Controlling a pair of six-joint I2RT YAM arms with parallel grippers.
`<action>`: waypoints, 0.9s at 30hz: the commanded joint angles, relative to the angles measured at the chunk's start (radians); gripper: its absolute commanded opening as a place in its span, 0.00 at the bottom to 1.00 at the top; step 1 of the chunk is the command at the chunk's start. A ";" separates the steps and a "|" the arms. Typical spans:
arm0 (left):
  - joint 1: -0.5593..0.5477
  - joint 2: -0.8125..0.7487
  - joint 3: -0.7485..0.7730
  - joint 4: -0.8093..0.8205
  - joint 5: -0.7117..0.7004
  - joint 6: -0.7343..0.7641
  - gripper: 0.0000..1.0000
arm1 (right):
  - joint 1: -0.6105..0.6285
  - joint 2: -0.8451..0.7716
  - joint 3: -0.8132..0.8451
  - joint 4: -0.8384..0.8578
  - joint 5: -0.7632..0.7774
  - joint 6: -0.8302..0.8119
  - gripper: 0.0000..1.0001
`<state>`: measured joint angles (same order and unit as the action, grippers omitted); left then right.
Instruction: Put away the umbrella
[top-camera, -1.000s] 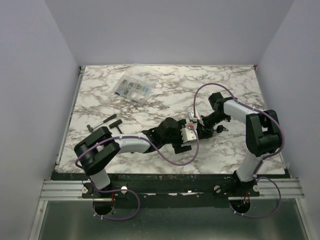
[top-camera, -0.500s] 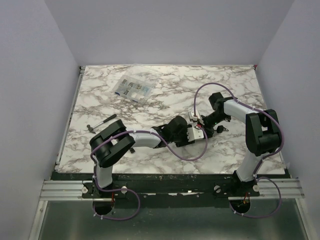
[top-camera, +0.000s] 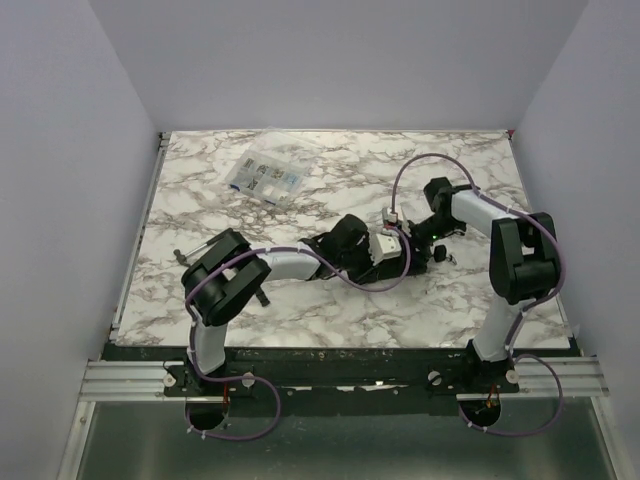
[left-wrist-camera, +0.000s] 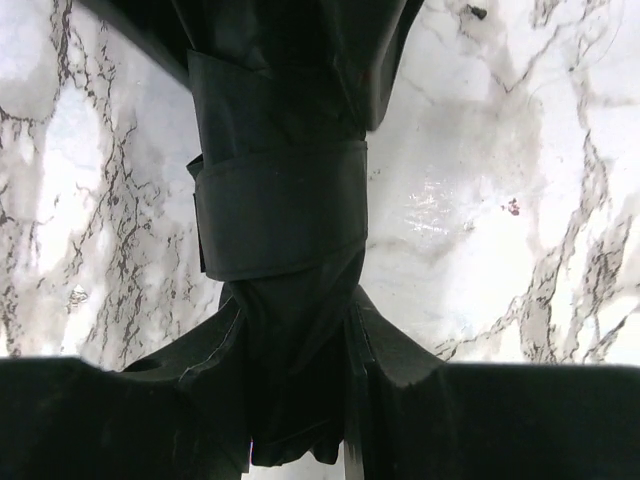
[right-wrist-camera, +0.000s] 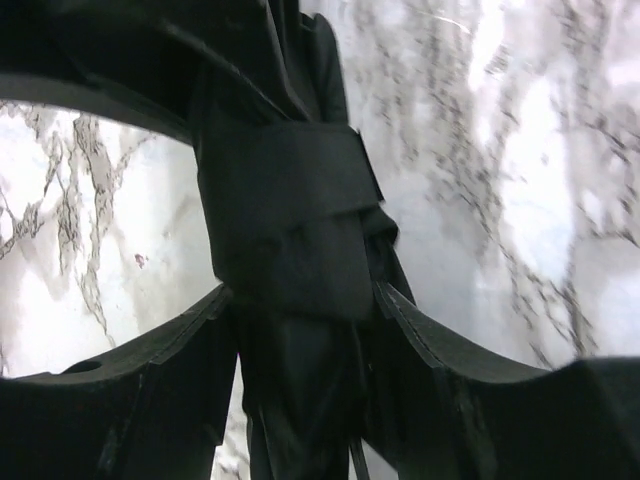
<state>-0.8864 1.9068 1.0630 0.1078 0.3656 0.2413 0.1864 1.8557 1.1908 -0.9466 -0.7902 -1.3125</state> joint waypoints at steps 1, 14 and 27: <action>0.061 0.155 -0.069 -0.291 0.078 -0.157 0.00 | -0.075 -0.016 0.076 -0.083 -0.059 0.022 0.61; 0.136 0.345 0.067 -0.466 0.304 -0.299 0.00 | -0.109 -0.535 -0.365 0.205 -0.191 -0.611 1.00; 0.143 0.418 0.133 -0.524 0.415 -0.329 0.00 | -0.077 -0.508 -0.636 0.699 -0.044 -0.669 1.00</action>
<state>-0.7155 2.1437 1.2991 -0.0444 0.8825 -0.0826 0.1028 1.3170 0.5877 -0.4129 -0.8715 -1.9171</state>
